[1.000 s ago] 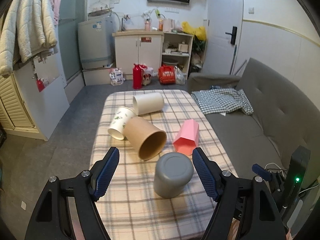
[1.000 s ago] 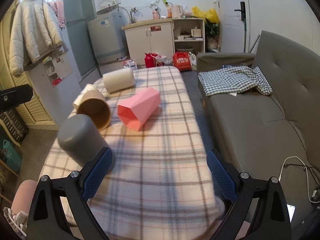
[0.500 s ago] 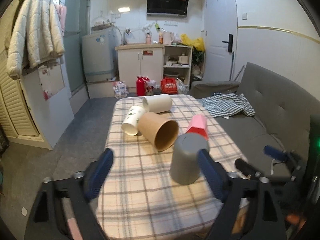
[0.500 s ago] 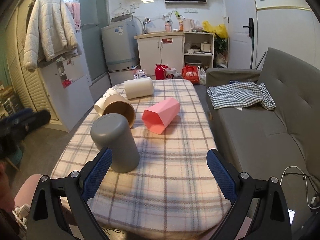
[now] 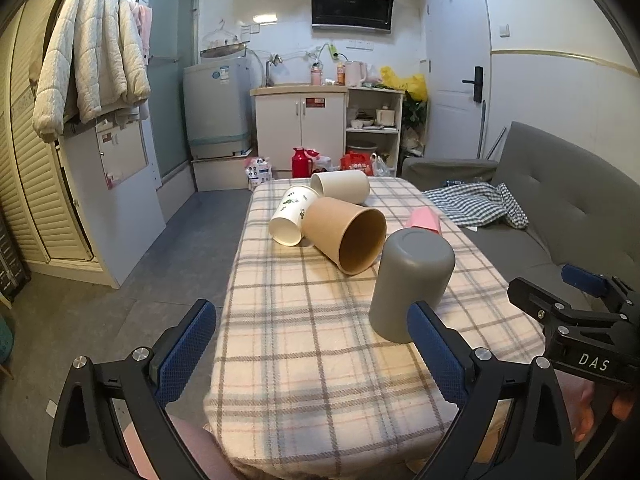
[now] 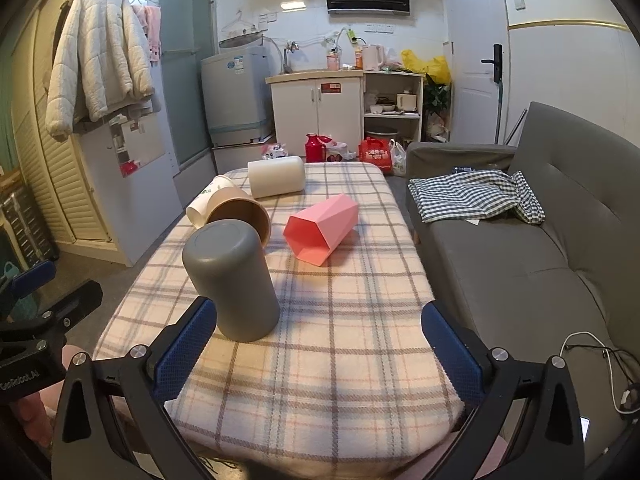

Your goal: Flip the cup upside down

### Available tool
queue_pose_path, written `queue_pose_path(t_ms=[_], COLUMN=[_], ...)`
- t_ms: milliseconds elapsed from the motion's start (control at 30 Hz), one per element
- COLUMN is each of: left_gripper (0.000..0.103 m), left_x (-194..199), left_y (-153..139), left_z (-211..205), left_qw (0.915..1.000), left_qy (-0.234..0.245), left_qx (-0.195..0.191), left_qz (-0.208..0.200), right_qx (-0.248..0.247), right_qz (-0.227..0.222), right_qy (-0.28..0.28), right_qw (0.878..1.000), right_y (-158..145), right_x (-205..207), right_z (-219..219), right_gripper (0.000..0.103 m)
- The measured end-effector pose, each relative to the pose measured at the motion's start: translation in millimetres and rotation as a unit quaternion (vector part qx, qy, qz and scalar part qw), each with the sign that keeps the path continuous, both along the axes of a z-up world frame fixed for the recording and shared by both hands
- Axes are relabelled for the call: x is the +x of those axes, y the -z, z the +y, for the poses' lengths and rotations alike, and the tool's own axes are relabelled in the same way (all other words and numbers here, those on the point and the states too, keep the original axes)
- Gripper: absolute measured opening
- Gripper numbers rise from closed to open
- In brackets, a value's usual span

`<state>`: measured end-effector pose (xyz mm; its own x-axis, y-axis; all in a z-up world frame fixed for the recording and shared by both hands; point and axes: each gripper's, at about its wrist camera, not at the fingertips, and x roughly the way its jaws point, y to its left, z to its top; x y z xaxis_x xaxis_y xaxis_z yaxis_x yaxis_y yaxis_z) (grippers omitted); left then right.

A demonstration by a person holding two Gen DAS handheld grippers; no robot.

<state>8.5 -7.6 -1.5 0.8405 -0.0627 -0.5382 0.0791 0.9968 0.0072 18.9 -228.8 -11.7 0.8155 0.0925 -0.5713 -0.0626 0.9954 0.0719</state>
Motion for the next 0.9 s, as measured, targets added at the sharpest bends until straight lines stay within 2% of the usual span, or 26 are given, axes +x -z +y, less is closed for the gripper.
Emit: queue_pose_path(t_ms=[900], left_gripper=[0.102], left_x=[-3.8], left_y=[-1.4], left_z=[-2.3], left_qw=[1.0], left_qy=[0.006], left_qx=[0.007], left_qz=[-0.003], right_qx=[-0.007], right_qz=[0.004], right_qy=[-0.001], right_qw=[1.0], right_y=[1.6], right_x=[-1.9], right_z=[1.3], right_gripper=[0.103])
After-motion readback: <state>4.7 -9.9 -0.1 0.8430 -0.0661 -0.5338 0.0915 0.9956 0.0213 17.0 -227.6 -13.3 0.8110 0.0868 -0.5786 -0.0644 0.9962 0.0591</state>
